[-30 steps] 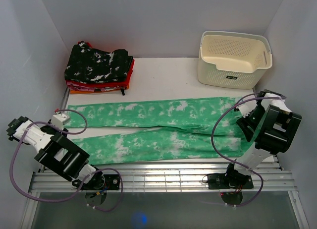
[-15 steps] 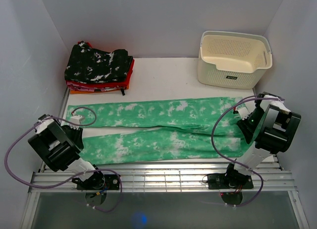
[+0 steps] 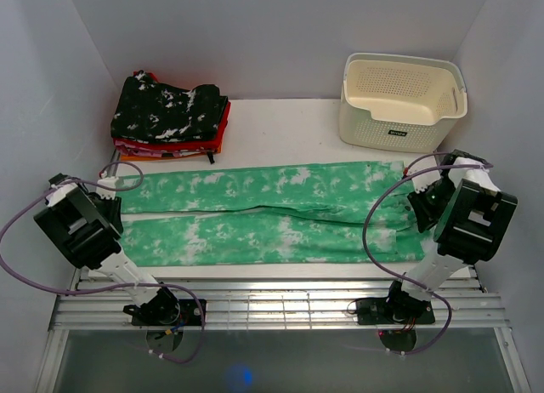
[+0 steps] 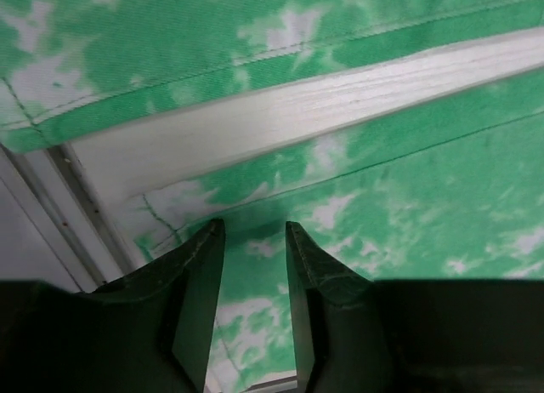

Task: Fold and stack the trousers
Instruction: Flatten the trousers out

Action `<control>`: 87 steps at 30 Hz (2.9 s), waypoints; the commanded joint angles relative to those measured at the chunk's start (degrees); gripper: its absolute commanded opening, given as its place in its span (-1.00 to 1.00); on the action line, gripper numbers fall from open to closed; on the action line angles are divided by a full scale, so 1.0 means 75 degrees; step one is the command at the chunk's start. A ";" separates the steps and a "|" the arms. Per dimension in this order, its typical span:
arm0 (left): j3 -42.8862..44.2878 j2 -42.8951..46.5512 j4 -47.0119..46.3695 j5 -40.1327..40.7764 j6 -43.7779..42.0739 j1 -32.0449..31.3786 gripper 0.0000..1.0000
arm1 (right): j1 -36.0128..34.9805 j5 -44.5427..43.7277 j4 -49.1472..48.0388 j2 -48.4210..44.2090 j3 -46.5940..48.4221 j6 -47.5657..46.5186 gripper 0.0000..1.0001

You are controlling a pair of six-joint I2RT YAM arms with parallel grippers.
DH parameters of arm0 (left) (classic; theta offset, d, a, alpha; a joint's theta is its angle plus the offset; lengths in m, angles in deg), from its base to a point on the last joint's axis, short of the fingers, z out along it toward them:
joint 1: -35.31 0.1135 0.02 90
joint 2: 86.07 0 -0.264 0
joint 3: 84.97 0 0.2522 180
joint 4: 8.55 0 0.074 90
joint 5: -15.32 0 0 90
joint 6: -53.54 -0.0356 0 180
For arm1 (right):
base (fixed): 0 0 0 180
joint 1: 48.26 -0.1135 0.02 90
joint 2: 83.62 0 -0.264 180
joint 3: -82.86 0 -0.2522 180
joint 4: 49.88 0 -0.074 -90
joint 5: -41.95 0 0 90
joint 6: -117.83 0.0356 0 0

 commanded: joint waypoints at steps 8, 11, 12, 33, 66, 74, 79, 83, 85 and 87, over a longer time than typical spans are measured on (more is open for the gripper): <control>0.0016 0.2098 0.1442 -0.1587 -0.1732 -0.0391 0.35 | 0.0185 0.1641 0.0638 -0.0731 0.1486 0.0634 0.18; -0.0182 0.2193 0.1560 -0.1893 -0.1381 -0.0895 0.39 | 0.0185 0.2005 0.0123 -0.0309 0.1756 0.1236 0.18; -0.0275 0.2239 0.1525 -0.1986 -0.1287 -0.1001 0.41 | 0.0173 0.2075 -0.0041 -0.0077 0.1803 0.1595 0.17; -0.2174 0.2228 0.0002 -0.1425 -0.0173 -0.1729 0.48 | -0.0061 0.3001 -0.1414 0.1601 0.1909 0.3087 -0.03; -0.2538 0.1513 0.0234 0.0241 -0.1016 -0.1412 -0.09 | -0.0061 0.0341 -0.2270 0.0746 0.1311 0.2502 -0.15; -0.1883 0.2450 0.1126 -0.0801 -0.0806 -0.1412 0.27 | -0.0061 0.1031 -0.0736 -0.0377 0.1862 0.1310 0.80; -0.1508 0.2369 0.1478 -0.1084 -0.0583 -0.1412 0.60 | -0.0061 0.1069 0.0859 -0.0660 0.1652 0.0486 0.98; -0.1437 0.2252 0.1455 -0.1225 -0.0373 -0.1412 0.62 | -0.0038 0.0402 0.0826 -0.0824 0.0774 0.0474 0.67; -0.1436 0.2240 0.1455 -0.1423 -0.0302 -0.1412 0.63 | -0.0026 0.0283 0.0557 -0.0883 0.0249 0.0649 0.62; -0.1471 0.2228 0.1431 -0.1459 -0.0232 -0.1412 0.64 | -0.0014 0.0166 0.0322 -0.1000 -0.0081 0.0825 0.59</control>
